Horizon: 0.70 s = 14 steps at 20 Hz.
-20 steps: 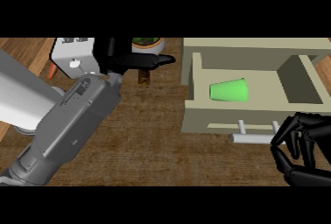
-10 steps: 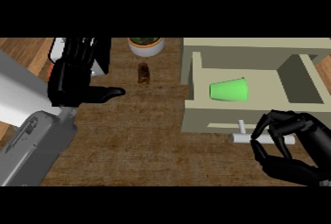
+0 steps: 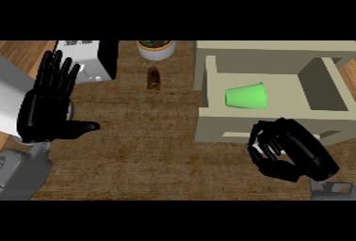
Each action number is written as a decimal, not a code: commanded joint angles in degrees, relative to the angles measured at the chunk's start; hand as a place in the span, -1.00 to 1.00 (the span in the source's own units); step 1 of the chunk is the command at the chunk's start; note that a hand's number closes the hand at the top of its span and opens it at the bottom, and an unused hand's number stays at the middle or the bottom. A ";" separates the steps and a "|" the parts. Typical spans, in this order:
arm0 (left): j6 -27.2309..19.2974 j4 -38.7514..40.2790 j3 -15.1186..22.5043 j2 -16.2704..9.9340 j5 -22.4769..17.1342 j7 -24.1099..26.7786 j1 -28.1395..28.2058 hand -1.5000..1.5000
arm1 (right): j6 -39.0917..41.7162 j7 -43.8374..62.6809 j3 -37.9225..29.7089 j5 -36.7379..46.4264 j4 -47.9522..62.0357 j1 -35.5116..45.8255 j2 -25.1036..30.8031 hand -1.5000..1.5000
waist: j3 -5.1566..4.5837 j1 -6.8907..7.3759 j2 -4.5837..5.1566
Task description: Pick up the cup, place it into the drawer and close the drawer
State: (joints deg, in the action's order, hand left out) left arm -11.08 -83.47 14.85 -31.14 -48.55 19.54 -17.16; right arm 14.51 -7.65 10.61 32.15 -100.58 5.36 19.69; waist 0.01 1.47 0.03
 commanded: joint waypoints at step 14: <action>11.01 -3.36 -8.17 1.67 4.12 2.68 13.78 -1.00 | -10.91 -7.67 -0.62 14.91 43.83 22.53 -9.49 -1.00 | 0.01 -0.52 0.10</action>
State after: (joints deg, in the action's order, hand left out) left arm -1.25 -85.35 6.50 -31.56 -46.94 20.39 -7.20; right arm 5.08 -13.99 12.11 46.29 -65.97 21.54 12.51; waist 0.03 0.85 0.12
